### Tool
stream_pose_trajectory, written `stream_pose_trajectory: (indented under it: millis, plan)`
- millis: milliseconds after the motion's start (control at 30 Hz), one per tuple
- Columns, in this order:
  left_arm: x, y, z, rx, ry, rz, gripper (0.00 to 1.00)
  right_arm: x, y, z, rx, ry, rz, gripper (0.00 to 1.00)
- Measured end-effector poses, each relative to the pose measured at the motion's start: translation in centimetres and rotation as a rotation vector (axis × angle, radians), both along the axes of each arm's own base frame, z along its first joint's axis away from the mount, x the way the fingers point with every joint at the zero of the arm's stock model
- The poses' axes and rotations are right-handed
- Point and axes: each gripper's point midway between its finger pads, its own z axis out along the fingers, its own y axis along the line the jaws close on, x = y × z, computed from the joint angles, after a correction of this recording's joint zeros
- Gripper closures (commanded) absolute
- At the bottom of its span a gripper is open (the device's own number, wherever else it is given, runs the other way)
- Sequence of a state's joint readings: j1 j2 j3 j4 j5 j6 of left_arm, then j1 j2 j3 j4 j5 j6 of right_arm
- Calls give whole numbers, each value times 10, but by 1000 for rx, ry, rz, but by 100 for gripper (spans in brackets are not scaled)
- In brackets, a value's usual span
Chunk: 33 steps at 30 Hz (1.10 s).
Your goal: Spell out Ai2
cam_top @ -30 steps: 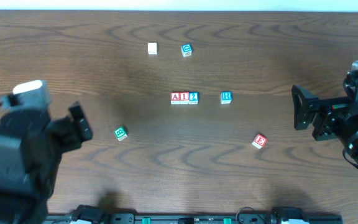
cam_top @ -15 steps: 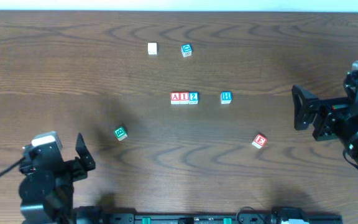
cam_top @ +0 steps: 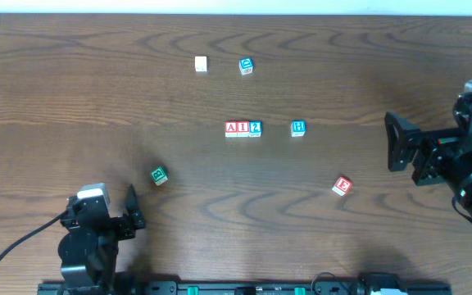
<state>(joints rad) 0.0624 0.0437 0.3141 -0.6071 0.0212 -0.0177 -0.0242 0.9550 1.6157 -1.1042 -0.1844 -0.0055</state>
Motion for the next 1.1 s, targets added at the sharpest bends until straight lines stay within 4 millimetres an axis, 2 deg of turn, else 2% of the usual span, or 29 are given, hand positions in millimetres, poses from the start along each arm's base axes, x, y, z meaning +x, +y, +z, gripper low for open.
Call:
stream_pose_trajectory:
  millis: [433, 667, 1100]
  plan:
    - [2, -5, -25, -14, 30, -29, 5, 0, 0, 0, 0, 0, 0, 1]
    - [9, -9, -47, -24, 44, -49, 5, 0, 0, 0, 0, 0, 0, 1]
    - [10, -10, -45, -25, 35, -54, 5, 0, 0, 0, 0, 0, 0, 1]
